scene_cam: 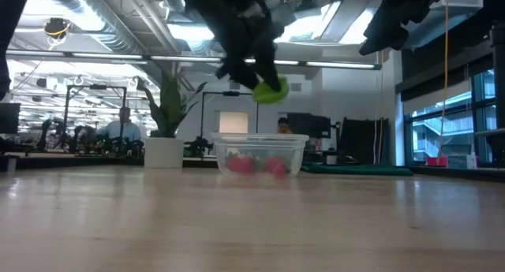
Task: Pick and placing Produce into tupperware
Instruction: Put the starfruit into the transparent container
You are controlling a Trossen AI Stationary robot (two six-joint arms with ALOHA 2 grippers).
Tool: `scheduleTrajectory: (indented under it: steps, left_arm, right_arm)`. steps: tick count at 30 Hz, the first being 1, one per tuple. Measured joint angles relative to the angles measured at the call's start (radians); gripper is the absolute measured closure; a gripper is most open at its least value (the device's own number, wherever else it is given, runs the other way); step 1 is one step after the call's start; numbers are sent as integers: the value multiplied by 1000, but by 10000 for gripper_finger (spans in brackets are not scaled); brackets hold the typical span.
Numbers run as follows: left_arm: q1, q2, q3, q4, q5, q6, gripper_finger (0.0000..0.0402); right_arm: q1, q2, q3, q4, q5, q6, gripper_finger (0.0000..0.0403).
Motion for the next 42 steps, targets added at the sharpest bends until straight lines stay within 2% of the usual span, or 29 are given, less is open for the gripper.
scheduleTrajectory:
  steps: [2,8,15,23,29,42]
  left_arm:
    - [7,22,-4,-47,6,-1,194]
    - [8,146,-4,-25,25,-2,194]
    - [17,232,-4,-13,67,-21,193]
    - [12,220,-3,-4,6,-20,187]
    - [11,210,-3,-1,7,55,182]
    - [13,210,-3,-4,18,60,172]
  right_arm:
    - [0,0,0,5,0,-7,169]
    - [-4,0,0,9,1,-7,169]
    - [-4,0,0,11,0,-7,169]
    - [-4,0,0,13,0,-7,169]
    - [-4,0,0,13,-1,-10,169]
    - [-4,0,0,13,-2,-32,169]
